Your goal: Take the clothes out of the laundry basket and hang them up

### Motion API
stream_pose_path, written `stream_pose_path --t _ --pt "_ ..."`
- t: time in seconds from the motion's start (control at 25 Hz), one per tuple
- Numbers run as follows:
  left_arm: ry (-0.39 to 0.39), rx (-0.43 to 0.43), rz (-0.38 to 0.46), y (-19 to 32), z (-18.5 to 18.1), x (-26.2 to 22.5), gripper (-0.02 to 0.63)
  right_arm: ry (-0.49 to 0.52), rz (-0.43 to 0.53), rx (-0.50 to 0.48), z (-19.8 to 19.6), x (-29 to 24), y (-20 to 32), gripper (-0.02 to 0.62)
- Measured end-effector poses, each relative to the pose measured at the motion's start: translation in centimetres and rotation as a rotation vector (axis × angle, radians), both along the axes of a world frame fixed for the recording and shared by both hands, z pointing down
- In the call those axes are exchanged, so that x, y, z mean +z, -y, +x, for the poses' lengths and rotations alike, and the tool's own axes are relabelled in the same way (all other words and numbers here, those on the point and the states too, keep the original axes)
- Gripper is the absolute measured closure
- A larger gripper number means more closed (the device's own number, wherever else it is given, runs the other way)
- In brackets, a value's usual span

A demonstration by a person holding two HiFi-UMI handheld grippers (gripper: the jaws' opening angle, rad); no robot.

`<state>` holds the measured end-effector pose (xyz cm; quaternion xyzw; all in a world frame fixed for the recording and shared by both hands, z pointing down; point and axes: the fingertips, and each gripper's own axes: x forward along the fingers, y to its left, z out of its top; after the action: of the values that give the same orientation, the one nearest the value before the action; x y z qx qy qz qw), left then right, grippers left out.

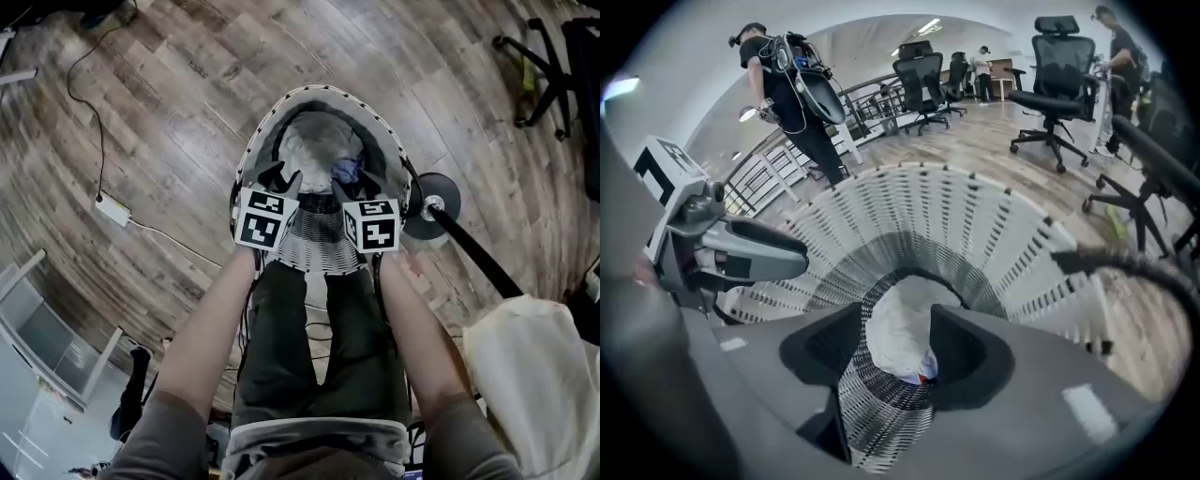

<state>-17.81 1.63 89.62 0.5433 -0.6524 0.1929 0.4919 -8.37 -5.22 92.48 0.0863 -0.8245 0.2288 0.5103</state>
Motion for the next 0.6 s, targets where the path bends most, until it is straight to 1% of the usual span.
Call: stream_pose_path --t 0.12,0.24,0.36,0.52,0.6 --pt "-0.063 -0.061 -0.026 0.0 0.6 4.0 0.471 -0.037 0.000 0.017 1.1 4.3 0.3 0.336" --pt "-0.062 -0.085 -0.072 -0.4 0.4 8.0 0.469 -0.076 0.020 -0.022 1.6 8.4 0.2 0.331" --pt "-0.063 -0.129 -0.125 -1.2 -0.2 12.2 0.468 -0.092 0.017 -0.013 1.7 11.8 0.4 0.318" --pt "-0.089 -0.110 -0.204 -1.4 0.7 17.7 0.447 -0.126 0.016 0.038 2.7 16.6 0.6 0.284" --pt "-0.103 -0.122 -0.234 -1.7 1.0 20.3 0.425 -0.139 0.000 0.063 3.1 18.9 0.1 0.285"
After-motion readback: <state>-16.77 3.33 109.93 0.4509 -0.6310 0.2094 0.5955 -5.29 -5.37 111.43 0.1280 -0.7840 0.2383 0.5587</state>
